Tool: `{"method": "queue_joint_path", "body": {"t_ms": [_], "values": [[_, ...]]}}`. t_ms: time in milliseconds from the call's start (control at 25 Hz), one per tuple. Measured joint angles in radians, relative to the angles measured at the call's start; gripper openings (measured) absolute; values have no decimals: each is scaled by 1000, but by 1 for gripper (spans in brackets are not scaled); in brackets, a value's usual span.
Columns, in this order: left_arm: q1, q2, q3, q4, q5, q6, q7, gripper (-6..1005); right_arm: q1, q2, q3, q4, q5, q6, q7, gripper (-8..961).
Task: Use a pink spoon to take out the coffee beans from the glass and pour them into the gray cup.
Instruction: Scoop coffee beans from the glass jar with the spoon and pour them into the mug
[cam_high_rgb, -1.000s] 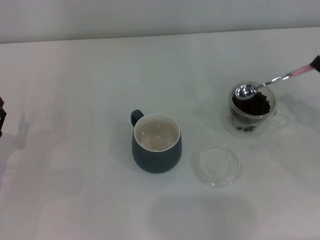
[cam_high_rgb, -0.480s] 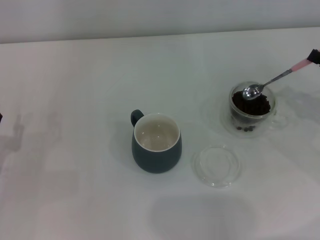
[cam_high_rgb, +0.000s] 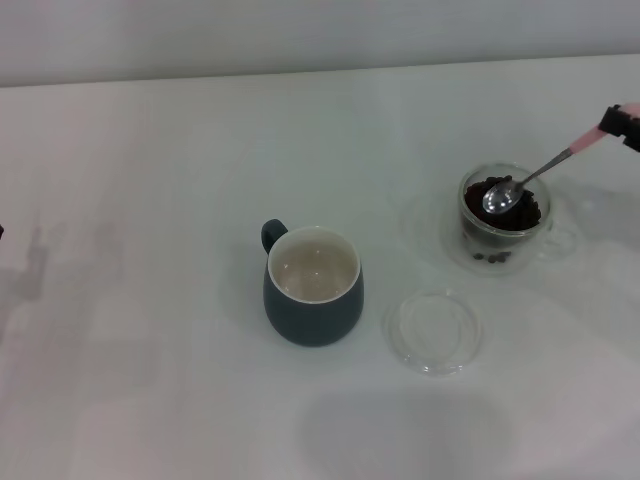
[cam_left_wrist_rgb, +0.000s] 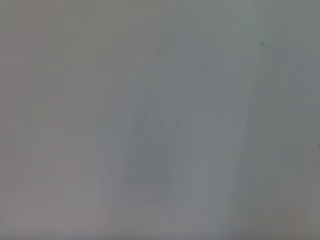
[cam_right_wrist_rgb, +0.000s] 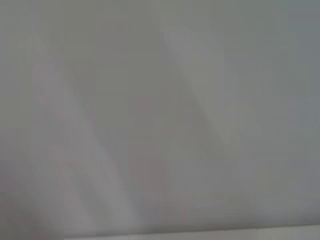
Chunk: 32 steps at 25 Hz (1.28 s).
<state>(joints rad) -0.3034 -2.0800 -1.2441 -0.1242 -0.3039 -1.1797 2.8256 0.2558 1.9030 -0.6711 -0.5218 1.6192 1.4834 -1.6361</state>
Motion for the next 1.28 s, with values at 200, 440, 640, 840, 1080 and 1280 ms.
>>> {"method": "queue_joint_path", "body": {"t_ms": [200, 440, 640, 840, 1080, 1280], "values": [[2, 0, 0, 0, 0, 0, 0, 539, 13, 7, 5, -9, -29, -16, -2, 142], [3, 0, 0, 0, 0, 0, 0, 540, 18, 6, 4, -18, -31, -42, -3, 142], [4, 0, 0, 1, 0, 0, 0, 540, 16, 5, 5, -34, -51, -64, -5, 142], [4, 0, 0, 2, 0, 0, 0, 540, 16, 4, 4, -35, -57, -74, 8, 142], [4, 0, 0, 2, 0, 0, 0, 539, 17, 13, 23, -30, -51, -81, 103, 142], [4, 0, 0, 2, 0, 0, 0, 539, 14, 26, 74, -35, -53, -96, 202, 141]]}}
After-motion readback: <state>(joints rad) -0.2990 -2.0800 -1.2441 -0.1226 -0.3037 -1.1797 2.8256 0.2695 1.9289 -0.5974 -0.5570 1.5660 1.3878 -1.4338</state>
